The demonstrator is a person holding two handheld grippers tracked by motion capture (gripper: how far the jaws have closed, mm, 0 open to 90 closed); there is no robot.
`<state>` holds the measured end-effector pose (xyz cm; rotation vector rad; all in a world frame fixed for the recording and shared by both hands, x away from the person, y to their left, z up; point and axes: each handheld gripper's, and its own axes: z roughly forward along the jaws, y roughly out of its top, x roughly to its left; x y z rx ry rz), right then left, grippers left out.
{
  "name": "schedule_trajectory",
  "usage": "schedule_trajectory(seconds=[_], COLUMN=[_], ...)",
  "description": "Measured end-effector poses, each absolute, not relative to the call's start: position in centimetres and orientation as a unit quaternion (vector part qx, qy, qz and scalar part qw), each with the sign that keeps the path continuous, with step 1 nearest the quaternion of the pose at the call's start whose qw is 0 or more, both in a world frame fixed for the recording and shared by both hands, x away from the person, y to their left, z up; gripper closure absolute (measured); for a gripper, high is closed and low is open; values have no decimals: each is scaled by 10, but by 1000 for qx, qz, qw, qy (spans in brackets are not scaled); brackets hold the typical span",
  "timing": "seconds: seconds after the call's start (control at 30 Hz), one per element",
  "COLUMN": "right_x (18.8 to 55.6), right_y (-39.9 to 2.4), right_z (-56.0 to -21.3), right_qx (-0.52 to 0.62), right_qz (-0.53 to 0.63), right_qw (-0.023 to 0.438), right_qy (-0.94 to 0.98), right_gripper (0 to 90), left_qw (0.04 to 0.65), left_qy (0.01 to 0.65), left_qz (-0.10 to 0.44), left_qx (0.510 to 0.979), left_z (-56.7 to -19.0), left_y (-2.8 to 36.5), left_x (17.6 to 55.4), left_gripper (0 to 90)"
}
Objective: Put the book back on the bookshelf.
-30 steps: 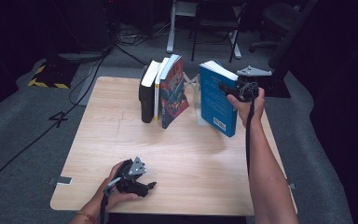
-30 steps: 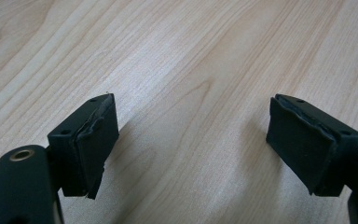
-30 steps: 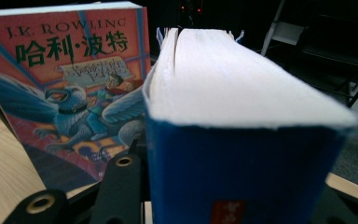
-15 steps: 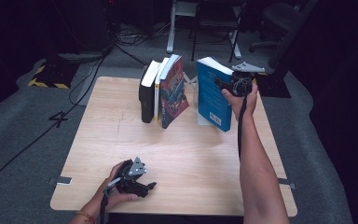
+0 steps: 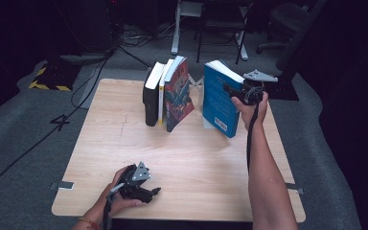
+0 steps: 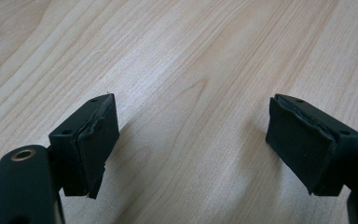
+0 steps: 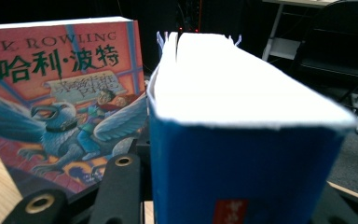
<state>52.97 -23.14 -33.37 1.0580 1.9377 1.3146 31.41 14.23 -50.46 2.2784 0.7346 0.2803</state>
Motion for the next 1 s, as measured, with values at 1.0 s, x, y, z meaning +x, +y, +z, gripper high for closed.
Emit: schedule_trajectory(seconds=[1.0], right_x=[491], right_y=[-261], right_z=[-356], right_qx=[387], right_qz=[496], right_qw=[287], right_qy=[723], right_gripper=[595], left_qw=[359], left_qy=[285], left_qz=[108], left_qx=[882], left_z=[-505], left_y=[141], left_x=[315], left_gripper=[166])
